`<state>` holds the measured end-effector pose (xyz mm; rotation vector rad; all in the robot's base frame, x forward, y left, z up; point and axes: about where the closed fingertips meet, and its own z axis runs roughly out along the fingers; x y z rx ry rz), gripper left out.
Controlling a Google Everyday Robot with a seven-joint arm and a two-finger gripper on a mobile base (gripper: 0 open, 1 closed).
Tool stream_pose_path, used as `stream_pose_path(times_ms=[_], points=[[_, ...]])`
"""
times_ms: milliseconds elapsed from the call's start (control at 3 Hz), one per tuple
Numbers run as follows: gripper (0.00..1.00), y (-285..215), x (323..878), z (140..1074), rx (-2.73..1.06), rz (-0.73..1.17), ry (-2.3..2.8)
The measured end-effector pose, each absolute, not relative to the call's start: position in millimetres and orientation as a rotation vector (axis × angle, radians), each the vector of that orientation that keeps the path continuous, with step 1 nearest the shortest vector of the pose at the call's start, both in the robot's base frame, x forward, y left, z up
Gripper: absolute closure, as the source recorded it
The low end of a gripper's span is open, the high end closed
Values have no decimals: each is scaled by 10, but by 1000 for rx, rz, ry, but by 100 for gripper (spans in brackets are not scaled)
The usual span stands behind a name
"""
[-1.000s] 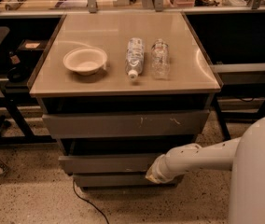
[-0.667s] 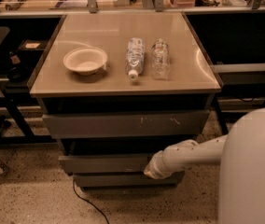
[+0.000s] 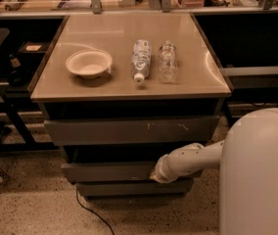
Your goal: Close middle drawer
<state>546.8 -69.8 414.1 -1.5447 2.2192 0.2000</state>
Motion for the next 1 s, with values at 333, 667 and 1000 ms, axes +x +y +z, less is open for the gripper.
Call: stream_pose_path(times_ms=[333, 667, 1000], points=[[82, -696, 5474, 4142, -1545, 200, 2219], [59, -696, 5474, 4142, -1545, 200, 2219], [35, -695, 5474, 4141, -1545, 200, 2219]])
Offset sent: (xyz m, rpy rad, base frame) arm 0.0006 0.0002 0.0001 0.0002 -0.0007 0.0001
